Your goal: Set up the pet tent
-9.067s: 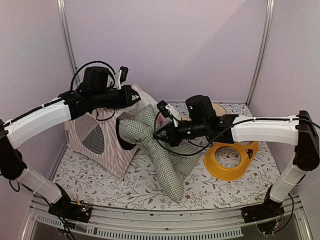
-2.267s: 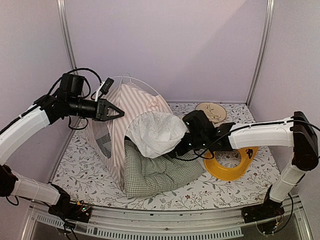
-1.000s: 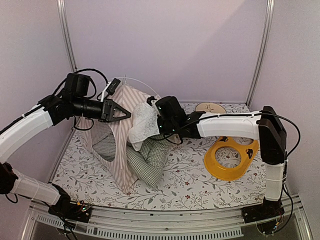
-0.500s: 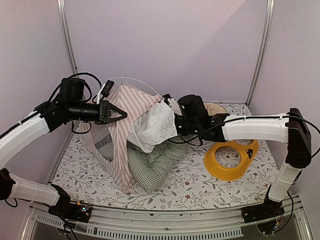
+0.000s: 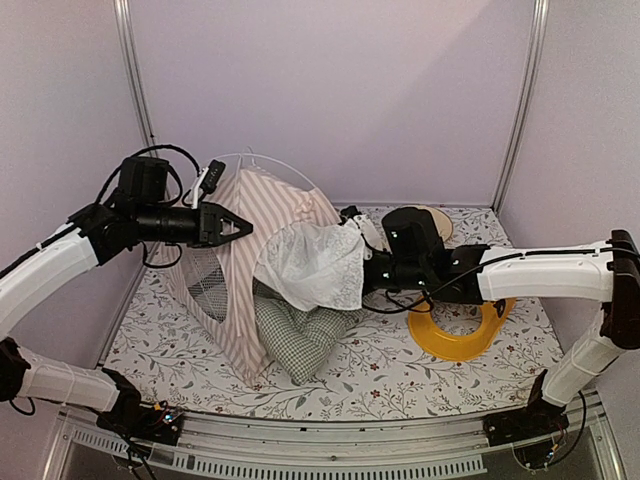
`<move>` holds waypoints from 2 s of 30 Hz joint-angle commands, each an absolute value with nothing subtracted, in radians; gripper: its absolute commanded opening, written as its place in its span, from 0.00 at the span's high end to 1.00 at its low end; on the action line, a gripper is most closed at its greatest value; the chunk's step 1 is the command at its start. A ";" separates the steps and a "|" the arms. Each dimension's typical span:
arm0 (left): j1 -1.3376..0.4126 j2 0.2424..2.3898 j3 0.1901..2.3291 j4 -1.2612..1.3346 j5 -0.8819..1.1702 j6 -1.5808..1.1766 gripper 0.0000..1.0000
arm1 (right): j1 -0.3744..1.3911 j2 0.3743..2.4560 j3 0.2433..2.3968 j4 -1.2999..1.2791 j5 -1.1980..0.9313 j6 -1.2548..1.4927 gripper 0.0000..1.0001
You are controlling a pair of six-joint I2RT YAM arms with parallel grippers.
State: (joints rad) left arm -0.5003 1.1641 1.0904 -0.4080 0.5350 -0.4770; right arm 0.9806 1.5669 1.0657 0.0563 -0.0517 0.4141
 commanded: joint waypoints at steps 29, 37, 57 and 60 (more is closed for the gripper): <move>-0.954 1.077 1.106 -0.446 0.118 -0.110 0.22 | 0.995 1.796 1.419 0.196 -0.431 0.500 0.60; -0.980 1.153 1.114 -0.408 0.054 -0.085 0.27 | 1.003 1.791 1.424 0.189 -0.427 0.505 0.60; -1.008 1.079 1.176 -0.508 -0.149 -0.165 1.00 | 0.937 1.608 1.230 0.159 -0.210 0.474 0.45; -1.005 1.051 1.195 -0.535 -0.144 -0.190 1.00 | 0.932 1.601 1.193 0.151 -0.188 0.458 0.42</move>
State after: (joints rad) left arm -0.9985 1.1023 1.1469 -0.5026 -0.1276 -0.1459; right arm 0.9531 1.6325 1.2423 0.1410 -0.2577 0.4774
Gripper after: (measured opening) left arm 0.004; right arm 0.567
